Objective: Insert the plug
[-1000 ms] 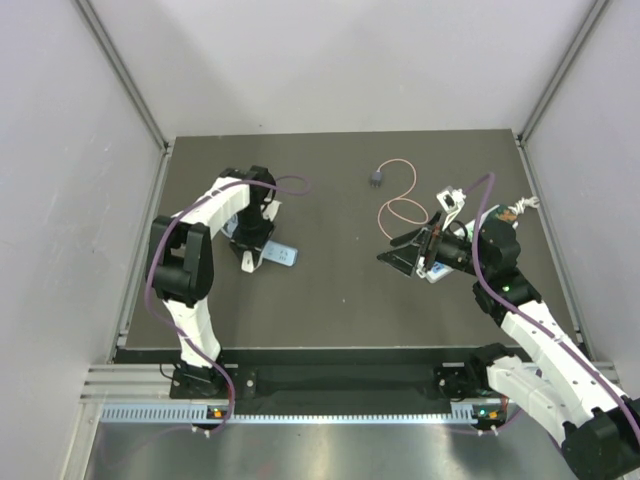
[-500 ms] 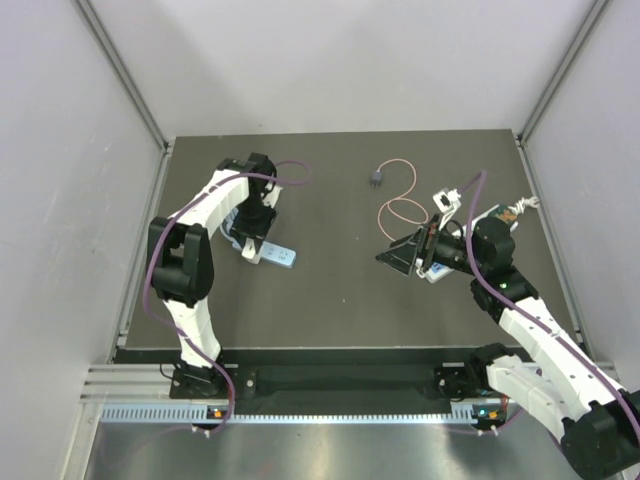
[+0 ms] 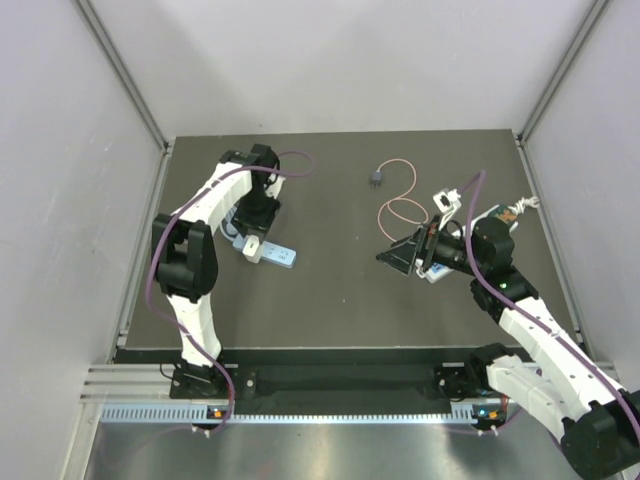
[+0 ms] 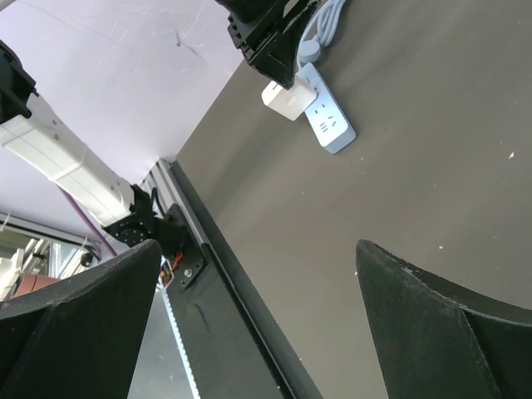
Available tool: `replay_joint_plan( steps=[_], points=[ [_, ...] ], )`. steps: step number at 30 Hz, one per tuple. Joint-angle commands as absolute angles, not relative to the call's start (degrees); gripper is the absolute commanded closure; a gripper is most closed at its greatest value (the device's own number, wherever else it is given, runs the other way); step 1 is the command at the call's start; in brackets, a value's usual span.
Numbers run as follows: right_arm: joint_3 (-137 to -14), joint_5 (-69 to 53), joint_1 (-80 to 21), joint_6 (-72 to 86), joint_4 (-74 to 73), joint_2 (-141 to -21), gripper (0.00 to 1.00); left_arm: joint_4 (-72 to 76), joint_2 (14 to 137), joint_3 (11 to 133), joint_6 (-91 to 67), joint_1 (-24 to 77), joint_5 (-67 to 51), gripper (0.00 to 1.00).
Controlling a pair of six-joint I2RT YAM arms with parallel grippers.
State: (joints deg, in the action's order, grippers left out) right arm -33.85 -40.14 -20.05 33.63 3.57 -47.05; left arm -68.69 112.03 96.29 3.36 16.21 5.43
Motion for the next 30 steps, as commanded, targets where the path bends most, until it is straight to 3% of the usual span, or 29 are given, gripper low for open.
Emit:
replay_joint_plan(
  steps=[1,7,11,13,15,30],
  points=[
    [-36.47,-39.73,-19.6,33.49,4.75,-47.37,0.0,-70.22,111.97,99.4,3.43,16.52,6.5,0.45],
    [-36.74,-39.2,-19.69,33.49,4.4,-47.81,0.0,-71.72,110.92,102.03,2.11,16.52,9.13,0.45],
    [-36.65,-38.94,-19.6,33.75,4.22,-48.86,0.0,-71.46,109.16,103.09,0.62,16.52,8.88,0.51],
    [-36.65,-39.02,-19.6,33.93,4.13,-49.48,0.0,-70.93,107.85,102.75,0.09,16.52,8.27,0.72],
    [-36.56,-39.02,-19.6,34.54,4.57,-49.75,0.0,-70.06,106.36,102.04,0.09,16.52,7.91,1.0],
    [-38.84,-36.22,-20.21,35.42,1.59,-51.24,0.0,-61.96,107.57,90.0,-0.88,16.35,3.16,1.0]
  ],
)
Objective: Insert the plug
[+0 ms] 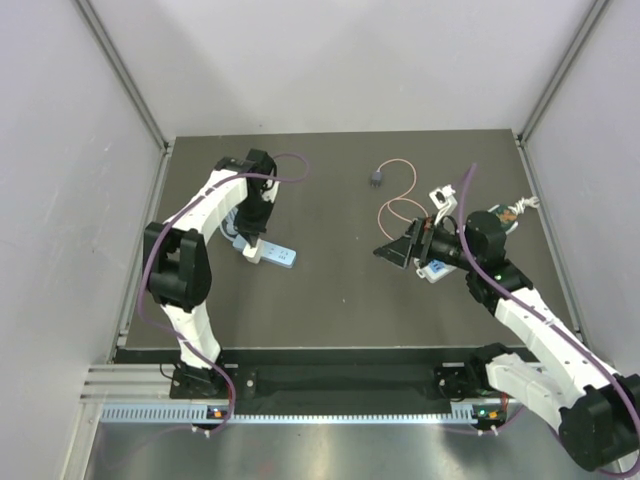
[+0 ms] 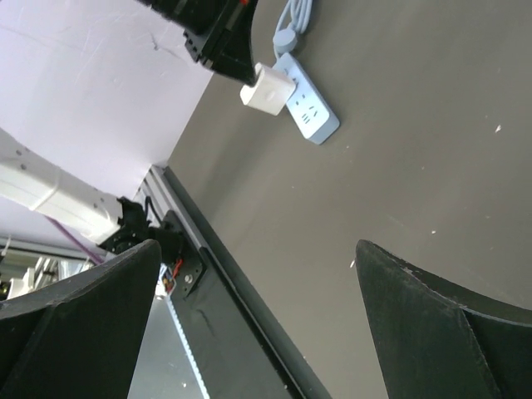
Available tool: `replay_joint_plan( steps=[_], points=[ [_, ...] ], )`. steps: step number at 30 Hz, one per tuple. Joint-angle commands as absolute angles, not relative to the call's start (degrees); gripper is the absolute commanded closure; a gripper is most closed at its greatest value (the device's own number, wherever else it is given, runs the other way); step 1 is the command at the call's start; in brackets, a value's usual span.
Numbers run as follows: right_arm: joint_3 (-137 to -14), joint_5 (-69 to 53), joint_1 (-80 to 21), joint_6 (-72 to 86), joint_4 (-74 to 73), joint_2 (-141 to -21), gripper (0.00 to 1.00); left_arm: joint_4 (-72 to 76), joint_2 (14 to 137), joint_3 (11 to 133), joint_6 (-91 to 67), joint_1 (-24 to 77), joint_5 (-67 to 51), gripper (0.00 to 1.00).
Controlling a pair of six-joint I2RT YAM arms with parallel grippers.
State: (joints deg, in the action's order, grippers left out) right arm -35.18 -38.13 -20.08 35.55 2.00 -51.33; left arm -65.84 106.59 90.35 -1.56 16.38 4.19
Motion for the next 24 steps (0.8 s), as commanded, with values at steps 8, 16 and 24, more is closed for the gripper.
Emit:
replay_joint_plan(
  steps=[8,16,24],
  points=[
    [-41.3,-33.49,-20.92,33.22,-2.99,-52.38,0.0,-60.38,108.81,90.79,-0.53,16.44,6.41,1.0],
    [-45.78,-20.68,-20.92,29.98,-13.08,-55.62,0.0,-65.72,108.11,97.81,-0.62,16.79,10.11,0.78],
    [-54.74,-10.03,-20.66,26.55,-16.26,-70.97,0.0,-59.16,96.6,100.12,0.28,17.4,4.15,0.5]
  ],
)
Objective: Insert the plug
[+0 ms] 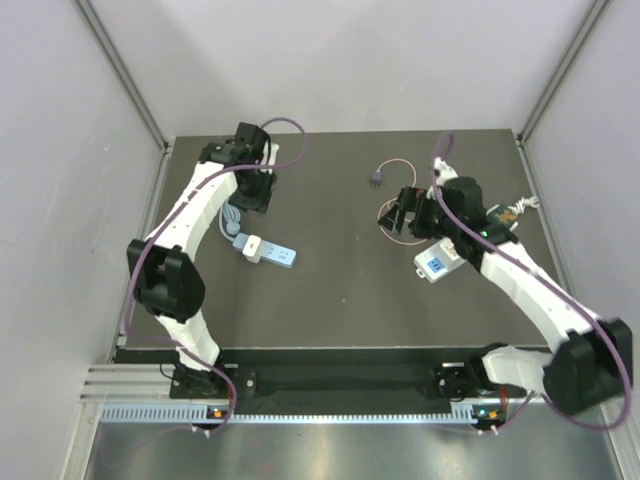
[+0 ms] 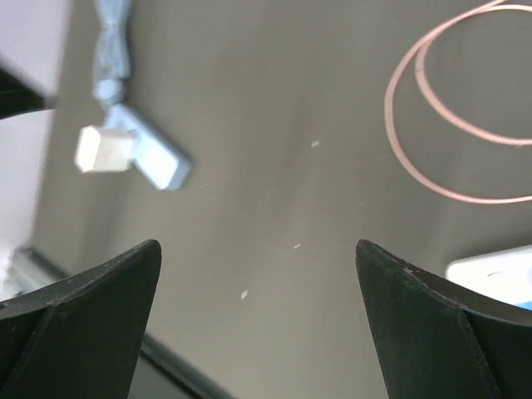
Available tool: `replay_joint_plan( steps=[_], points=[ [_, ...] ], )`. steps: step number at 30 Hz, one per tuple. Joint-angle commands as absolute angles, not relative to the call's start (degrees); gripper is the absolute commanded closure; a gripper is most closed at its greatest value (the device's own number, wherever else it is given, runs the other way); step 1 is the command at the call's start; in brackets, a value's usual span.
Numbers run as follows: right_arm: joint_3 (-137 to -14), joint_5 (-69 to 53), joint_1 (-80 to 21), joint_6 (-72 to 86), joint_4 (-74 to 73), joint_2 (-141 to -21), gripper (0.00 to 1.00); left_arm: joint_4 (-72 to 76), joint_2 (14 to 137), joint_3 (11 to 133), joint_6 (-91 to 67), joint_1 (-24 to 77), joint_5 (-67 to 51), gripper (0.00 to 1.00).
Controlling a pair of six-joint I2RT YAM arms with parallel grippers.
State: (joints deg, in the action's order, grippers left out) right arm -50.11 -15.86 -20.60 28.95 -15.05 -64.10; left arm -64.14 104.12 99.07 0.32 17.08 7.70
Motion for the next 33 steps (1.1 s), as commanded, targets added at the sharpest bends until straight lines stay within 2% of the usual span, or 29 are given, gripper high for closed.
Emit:
replay_joint_plan(
  steps=[1,6,10,15,22,33],
  points=[
    [-56.15,-9.32,-20.65,26.19,-16.26,-73.45,0.0,-57.67,95.55,99.15,0.09,17.4,0.56,0.49],
    [-68.97,-0.37,-20.65,24.26,-14.77,-90.48,0.01,-43.29,86.94,88.19,-4.73,17.4,-14.14,0.44],
    [-82.75,5.53,-21.09,25.57,-15.73,-102.78,0.09,-32.38,79.2,78.41,-7.98,17.4,-17.93,0.4],
    [-94.29,8.08,-21.18,27.86,-17.05,-117.56,0.18,-21.64,73.83,68.68,-18.78,17.4,-28.54,0.41],
    [-107.92,11.42,-21.36,27.86,-19.6,-129.63,0.24,-16.26,69.79,62.32,-21.36,17.49,-25.58,0.41],
    [-112.06,13.1,-21.62,27.51,-16.35,-137.28,0.38,-17.49,69.96,62.49,-23.99,18.11,-21.89,0.43]
  ],
)
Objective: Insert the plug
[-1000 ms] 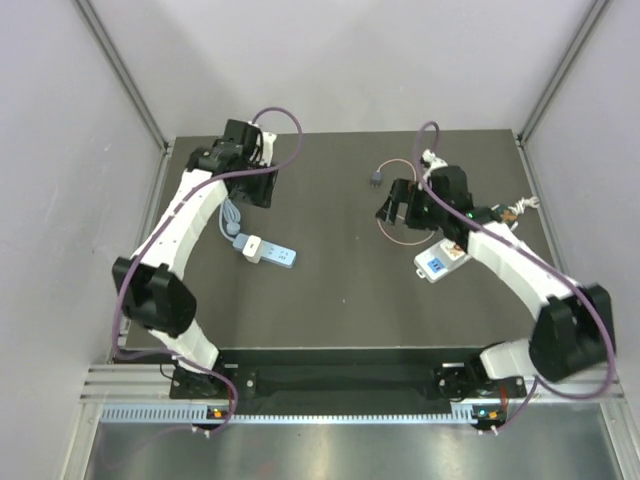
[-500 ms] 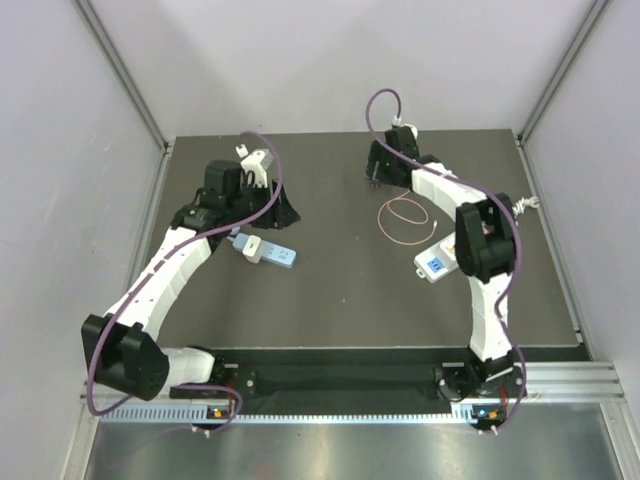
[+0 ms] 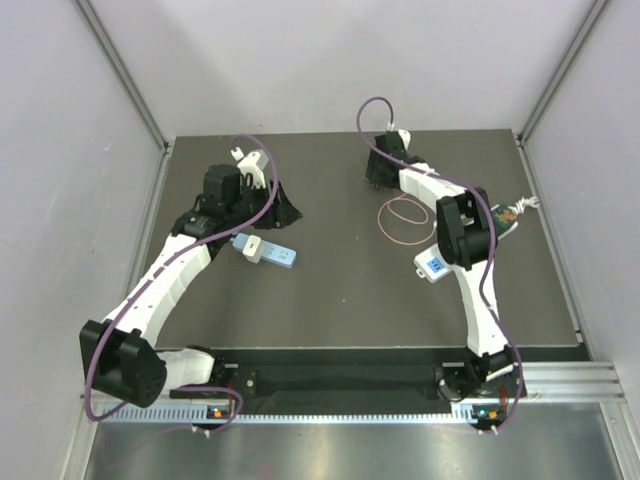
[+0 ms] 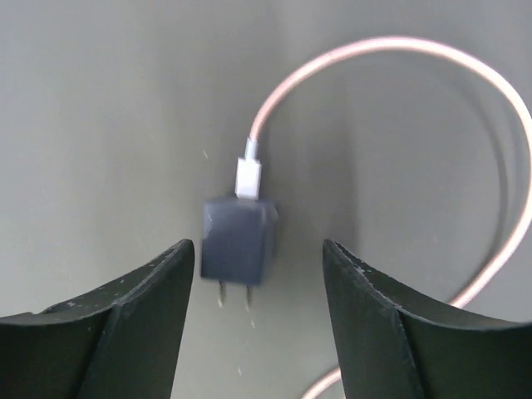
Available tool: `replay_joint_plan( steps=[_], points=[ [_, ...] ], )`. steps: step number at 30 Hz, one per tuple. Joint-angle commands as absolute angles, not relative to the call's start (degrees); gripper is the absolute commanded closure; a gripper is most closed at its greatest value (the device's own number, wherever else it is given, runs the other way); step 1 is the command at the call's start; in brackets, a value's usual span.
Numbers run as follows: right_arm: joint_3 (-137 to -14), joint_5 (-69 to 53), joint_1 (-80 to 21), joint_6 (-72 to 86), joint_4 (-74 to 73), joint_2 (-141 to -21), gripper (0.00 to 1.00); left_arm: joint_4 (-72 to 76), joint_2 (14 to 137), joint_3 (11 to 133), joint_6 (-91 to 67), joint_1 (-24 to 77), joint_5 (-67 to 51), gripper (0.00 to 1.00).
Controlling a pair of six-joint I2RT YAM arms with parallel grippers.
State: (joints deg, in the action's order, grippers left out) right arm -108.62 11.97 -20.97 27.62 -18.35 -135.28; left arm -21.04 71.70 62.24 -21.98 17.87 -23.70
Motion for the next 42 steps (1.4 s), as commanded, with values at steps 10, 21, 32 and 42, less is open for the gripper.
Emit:
replay_joint_plan(
  steps=[10,21,32,42],
  points=[
    [-115.93,10.11,-21.36,23.57,-16.35,-140.28,0.66,-16.35,70.22,61.79,-25.92,18.11,-20.13,0.43],
    [-77.51,-10.51,-21.44,10.04,5.6,-111.3,1.0,-15.29,73.74,62.14,-27.78,18.11,-24.87,0.39],
    [-47.82,-27.61,-28.45,3.96,17.5,-87.02,1.0,-19.6,78.22,65.4,-24.52,18.19,-33.49,0.38],
    [-38.76,-20.04,-39.46,1.32,21.8,-76.46,1.0,-8.35,79.1,52.91,-32.87,20.47,-42.01,0.39]
  ],
)
